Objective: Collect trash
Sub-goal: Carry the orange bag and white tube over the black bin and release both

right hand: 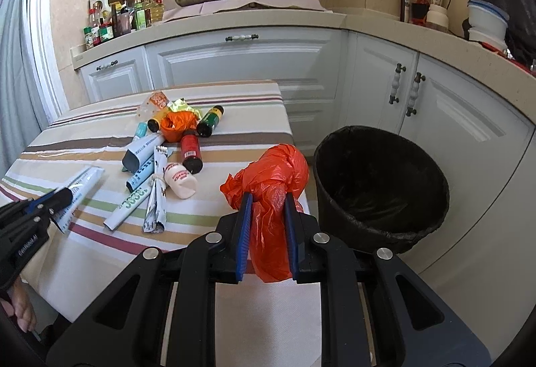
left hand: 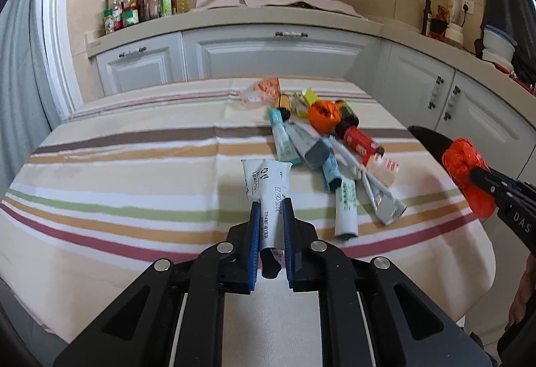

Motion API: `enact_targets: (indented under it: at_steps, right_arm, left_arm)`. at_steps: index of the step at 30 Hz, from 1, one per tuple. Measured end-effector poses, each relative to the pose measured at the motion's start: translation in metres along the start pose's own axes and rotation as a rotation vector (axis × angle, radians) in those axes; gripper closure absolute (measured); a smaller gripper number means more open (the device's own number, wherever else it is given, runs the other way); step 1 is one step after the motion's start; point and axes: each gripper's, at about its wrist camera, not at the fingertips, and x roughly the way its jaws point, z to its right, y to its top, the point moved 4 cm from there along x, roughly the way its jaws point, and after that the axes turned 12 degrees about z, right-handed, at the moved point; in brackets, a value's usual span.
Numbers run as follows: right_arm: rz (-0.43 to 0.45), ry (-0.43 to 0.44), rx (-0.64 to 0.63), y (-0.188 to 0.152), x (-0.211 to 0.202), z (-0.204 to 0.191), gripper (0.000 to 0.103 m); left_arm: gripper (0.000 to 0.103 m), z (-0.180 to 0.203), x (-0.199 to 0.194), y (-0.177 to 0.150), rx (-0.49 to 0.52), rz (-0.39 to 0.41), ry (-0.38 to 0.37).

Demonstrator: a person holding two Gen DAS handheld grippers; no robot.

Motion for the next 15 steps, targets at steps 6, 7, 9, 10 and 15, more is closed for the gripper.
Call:
enact_targets:
  at_steps: [6, 7, 9, 10, 15]
  right_arm:
    - [0.03, -0.035, 0.007, 0.011, -0.002, 0.018, 0.085]
    - [0.035, -0.047, 0.011, 0.014, -0.001, 0.024, 0.085]
    - [0.041, -0.07, 0.021, 0.018, 0.0, 0.037, 0.085]
    - [0.045, -0.085, 0.025, 0.021, 0.001, 0.045, 0.085]
    - [0.068, -0.151, 0.037, 0.032, 0.008, 0.081, 0.085]
  left_arm:
    - [0.09, 0.027, 0.001, 0.026, 0.025, 0.041, -0.071]
    - [0.09, 0.035, 0.004, 0.032, 0.033, 0.05, -0.091]
    - [0.09, 0.049, 0.009, 0.04, 0.037, 0.058, -0.127]
    - [0.09, 0.057, 0.012, 0.045, 0.036, 0.059, -0.149]
    - [0.09, 0.107, 0.03, 0.07, 0.072, 0.092, -0.247]
